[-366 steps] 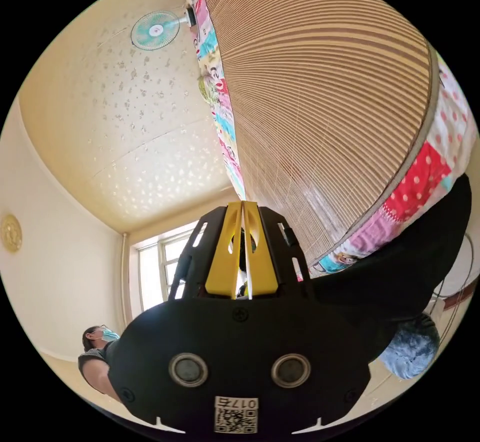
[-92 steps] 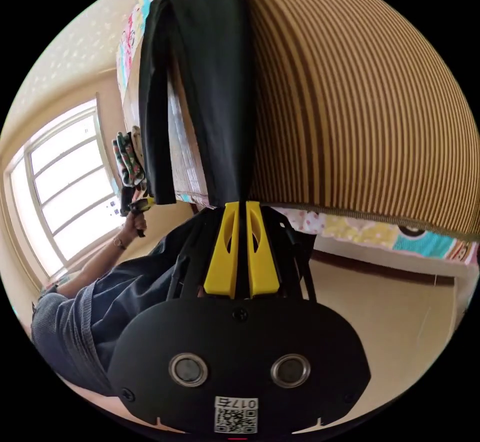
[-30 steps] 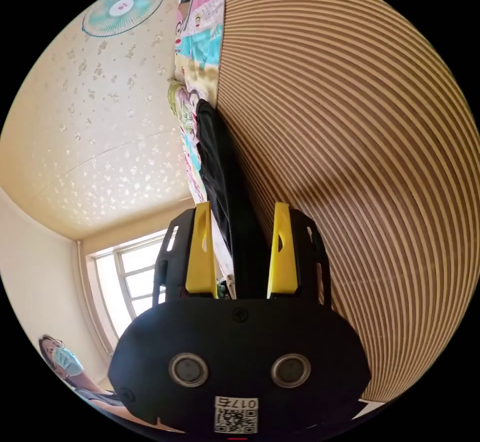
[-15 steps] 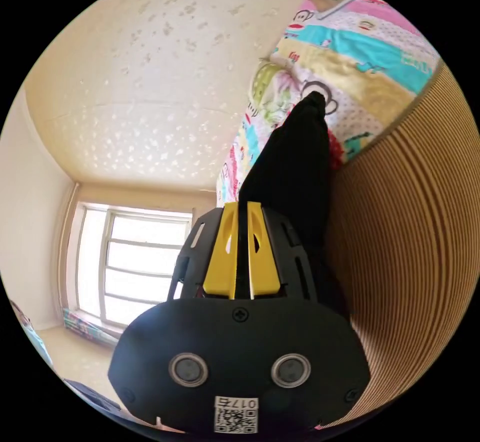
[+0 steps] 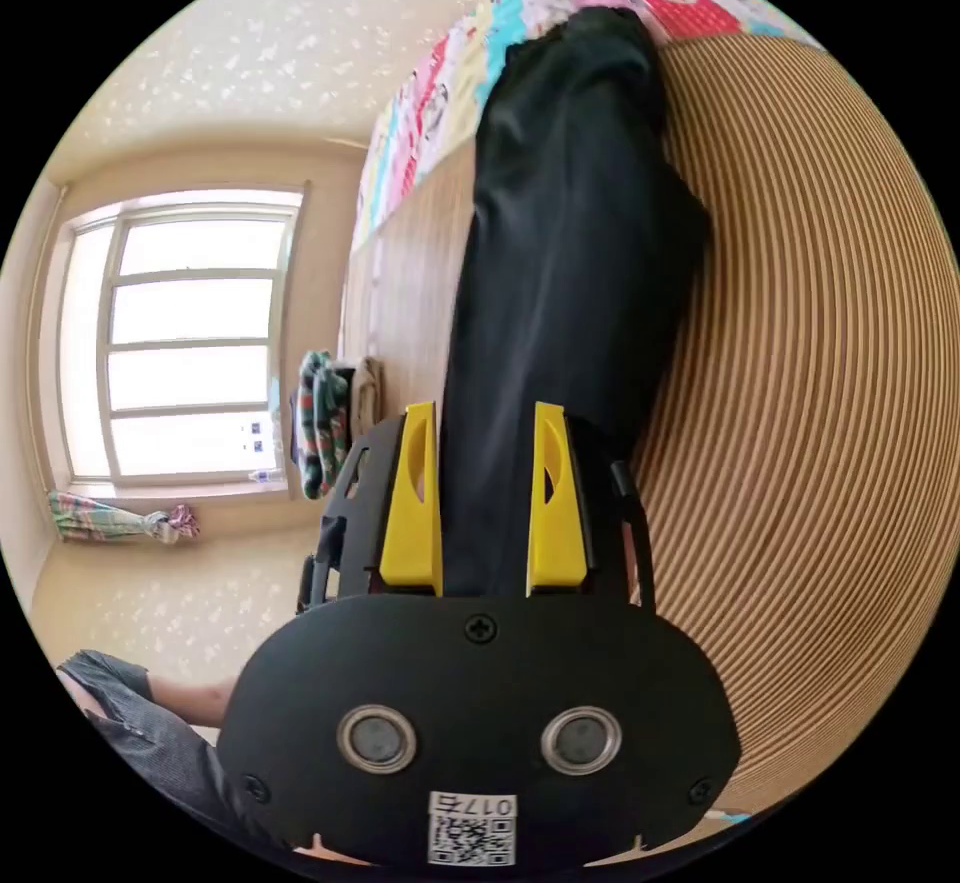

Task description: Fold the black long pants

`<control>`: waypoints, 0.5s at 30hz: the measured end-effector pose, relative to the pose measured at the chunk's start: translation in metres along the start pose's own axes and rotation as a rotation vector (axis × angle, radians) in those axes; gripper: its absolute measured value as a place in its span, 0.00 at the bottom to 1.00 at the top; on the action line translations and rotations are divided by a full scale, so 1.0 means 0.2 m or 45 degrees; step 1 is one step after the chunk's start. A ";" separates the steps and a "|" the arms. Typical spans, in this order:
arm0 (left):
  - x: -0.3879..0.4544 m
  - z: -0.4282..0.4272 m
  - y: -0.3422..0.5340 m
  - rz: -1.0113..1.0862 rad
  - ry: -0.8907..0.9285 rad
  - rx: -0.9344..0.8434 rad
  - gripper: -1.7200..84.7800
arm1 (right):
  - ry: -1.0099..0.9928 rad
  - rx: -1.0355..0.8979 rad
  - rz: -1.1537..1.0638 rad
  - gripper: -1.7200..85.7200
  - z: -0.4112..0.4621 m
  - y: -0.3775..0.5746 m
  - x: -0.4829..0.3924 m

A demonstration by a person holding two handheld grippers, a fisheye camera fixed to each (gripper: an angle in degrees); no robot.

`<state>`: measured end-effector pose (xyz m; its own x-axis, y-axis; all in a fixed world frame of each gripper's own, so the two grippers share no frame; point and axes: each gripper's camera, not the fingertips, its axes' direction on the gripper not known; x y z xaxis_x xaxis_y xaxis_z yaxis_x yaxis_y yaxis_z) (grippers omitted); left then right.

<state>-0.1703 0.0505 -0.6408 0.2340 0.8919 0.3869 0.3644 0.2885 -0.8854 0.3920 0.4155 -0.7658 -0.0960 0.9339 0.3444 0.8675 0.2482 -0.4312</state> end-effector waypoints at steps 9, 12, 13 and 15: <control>0.08 0.26 -0.12 0.490 -0.429 -0.325 0.02 | 0.171 -0.020 -0.148 0.07 0.35 1.10 0.01; 0.14 0.37 -0.14 0.637 -0.528 -0.438 0.02 | 0.314 0.086 -0.344 0.04 0.46 1.22 -0.01; 0.17 0.40 -0.13 0.705 -0.558 -0.480 0.02 | 0.324 0.118 -0.374 0.03 0.47 1.24 0.00; 0.19 0.43 -0.11 0.739 -0.567 -0.519 0.02 | 0.306 0.219 -0.438 0.03 0.45 1.29 0.08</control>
<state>-0.2464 0.1071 -0.6289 0.1385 0.9388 -0.3154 0.6135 -0.3313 -0.7168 0.5706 0.5177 -0.9466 -0.2305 0.7086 0.6669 0.7092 0.5916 -0.3834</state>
